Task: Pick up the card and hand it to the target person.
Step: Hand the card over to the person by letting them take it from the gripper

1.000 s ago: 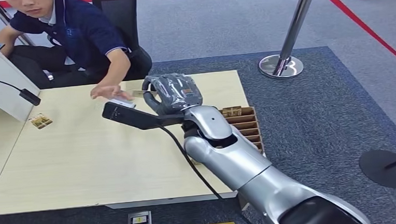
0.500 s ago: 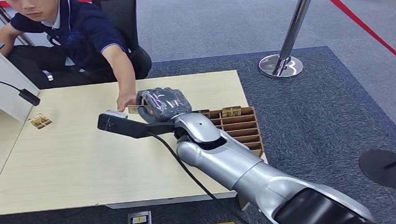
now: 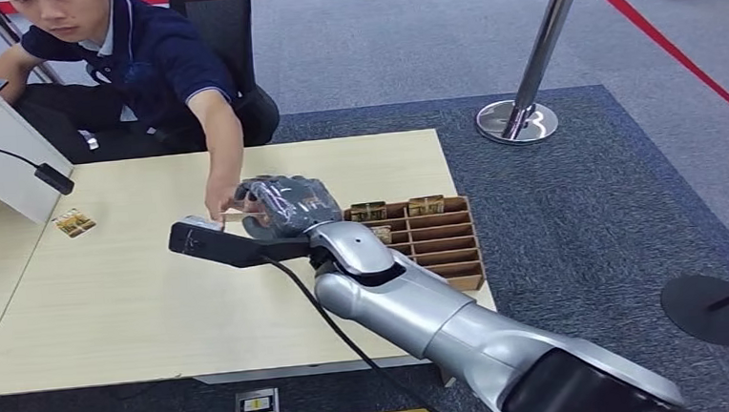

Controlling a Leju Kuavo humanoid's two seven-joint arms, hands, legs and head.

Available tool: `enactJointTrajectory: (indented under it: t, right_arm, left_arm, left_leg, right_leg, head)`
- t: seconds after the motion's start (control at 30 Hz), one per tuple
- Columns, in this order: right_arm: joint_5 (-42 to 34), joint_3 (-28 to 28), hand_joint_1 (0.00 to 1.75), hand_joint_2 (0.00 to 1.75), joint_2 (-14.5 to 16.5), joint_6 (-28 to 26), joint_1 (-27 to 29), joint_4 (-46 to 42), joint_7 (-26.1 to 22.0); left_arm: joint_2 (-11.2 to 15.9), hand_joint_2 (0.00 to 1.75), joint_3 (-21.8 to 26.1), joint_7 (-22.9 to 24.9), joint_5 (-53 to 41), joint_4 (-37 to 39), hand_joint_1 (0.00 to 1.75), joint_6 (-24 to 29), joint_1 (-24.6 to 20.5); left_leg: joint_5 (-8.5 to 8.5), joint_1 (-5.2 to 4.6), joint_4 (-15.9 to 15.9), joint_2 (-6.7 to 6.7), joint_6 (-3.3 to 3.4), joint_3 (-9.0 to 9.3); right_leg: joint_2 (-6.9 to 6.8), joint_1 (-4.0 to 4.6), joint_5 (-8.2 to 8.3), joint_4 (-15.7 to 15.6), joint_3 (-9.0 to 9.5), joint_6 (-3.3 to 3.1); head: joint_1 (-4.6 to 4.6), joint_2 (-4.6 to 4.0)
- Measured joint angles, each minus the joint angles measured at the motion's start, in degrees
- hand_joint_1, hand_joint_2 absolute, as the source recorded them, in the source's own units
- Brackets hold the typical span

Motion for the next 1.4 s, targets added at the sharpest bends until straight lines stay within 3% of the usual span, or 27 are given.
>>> enactJointTrajectory:
  t: [0.17,0.27,0.43,0.57,0.8,0.93,1.1,1.23,1.33,1.37,1.4]
  right_arm:
    - [-2.7,-1.4,0.00,1.75,0.0,-6.8,0.2,0.5,-6.3]
    - [0.3,-4.6,0.00,1.75,-0.5,-10.1,3.2,-3.0,-8.8]
    - [10.9,-15.5,0.00,1.75,-3.7,-8.8,18.7,-22.2,-9.1]
    - [18.6,-26.2,0.00,1.75,-6.2,-9.6,33.4,-36.2,-6.4]
    - [22.4,-45.5,0.00,1.75,-7.4,-11.7,51.2,-48.6,-1.9]
    - [19.5,-61.6,0.00,1.75,-8.3,-14.9,52.3,-41.5,-4.8]
    - [16.4,-80.4,0.00,1.75,-11.6,-19.7,48.0,-19.1,-7.3]
    - [19.9,-87.3,0.00,1.75,-13.0,-14.1,45.8,-4.0,1.0]
    - [23.3,-88.2,0.00,1.75,-12.6,-2.7,45.0,4.2,9.2]
    - [23.8,-88.3,0.00,1.31,-12.2,0.9,44.9,6.2,11.0]
    - [24.0,-88.4,0.00,0.87,-11.8,3.8,44.9,7.9,12.3]
  left_arm:
    - [0.0,0.00,0.2,0.9,1.3,0.0,0.00,0.6,0.1]
    - [-0.2,0.00,0.5,1.0,2.3,0.0,0.00,1.2,0.1]
    - [-0.5,0.00,1.0,1.0,3.8,0.0,0.00,1.9,0.5]
    - [-0.6,0.00,2.0,0.5,5.2,0.0,0.00,2.6,0.7]
    - [-0.7,0.00,2.4,1.2,5.2,0.0,0.00,3.4,0.9]
    - [-0.7,1.75,2.4,1.0,4.9,0.0,0.00,3.6,0.8]
    - [-0.8,1.75,2.4,0.1,4.9,0.0,0.00,3.2,0.6]
    - [-0.9,1.75,2.3,0.1,4.5,0.0,0.00,2.7,0.4]
    - [-0.9,0.44,2.3,0.6,3.6,0.0,0.00,2.0,0.4]
    - [-0.9,0.00,2.2,0.8,3.3,0.0,0.00,1.7,0.4]
    - [-0.9,0.00,2.2,0.9,3.1,0.0,0.00,1.4,0.3]
  left_leg:
    - [0.00,0.00,0.0,0.00,0.00,0.01]
    - [-0.01,0.00,0.0,0.00,0.01,0.03]
    - [-0.15,0.00,0.0,-0.07,0.06,0.00]
    - [-0.30,-0.01,0.0,-0.08,0.14,0.01]
    - [-0.47,-0.03,0.0,-0.05,0.20,0.01]
    - [-0.49,-0.06,0.0,0.00,0.23,0.05]
    - [-0.48,-0.16,0.0,-0.07,0.33,0.11]
    - [-0.51,-0.10,0.0,-0.04,0.29,0.13]
    - [-0.54,-0.05,0.0,-0.05,0.26,0.13]
    - [-0.55,-0.03,0.0,-0.05,0.24,0.13]
    - [-0.56,-0.02,0.0,-0.05,0.22,0.13]
  right_leg:
    - [0.00,0.00,0.00,0.0,-0.01,0.00]
    - [0.00,0.00,-0.01,0.0,-0.02,0.00]
    - [0.00,0.01,-0.09,-0.1,0.01,0.10]
    - [0.00,0.00,-0.18,-0.2,0.08,0.20]
    - [0.00,-0.03,-0.29,-0.3,0.08,0.27]
    - [0.00,-0.04,-0.31,-0.3,0.13,0.31]
    - [0.00,-0.13,-0.34,-0.3,0.25,0.42]
    - [0.00,-0.10,-0.39,-0.3,0.22,0.37]
    - [0.00,-0.04,-0.46,-0.2,0.21,0.28]
    - [0.00,-0.03,-0.47,-0.2,0.21,0.26]
    - [0.00,-0.02,-0.49,-0.2,0.21,0.24]
  head:
    - [0.01,0.00]
    - [-0.01,0.00]
    - [0.01,0.00]
    - [0.01,0.00]
    - [0.00,0.00]
    - [0.00,0.00]
    - [0.01,0.00]
    - [0.01,0.00]
    - [0.01,0.00]
    - [-0.01,0.00]
    - [0.00,0.00]
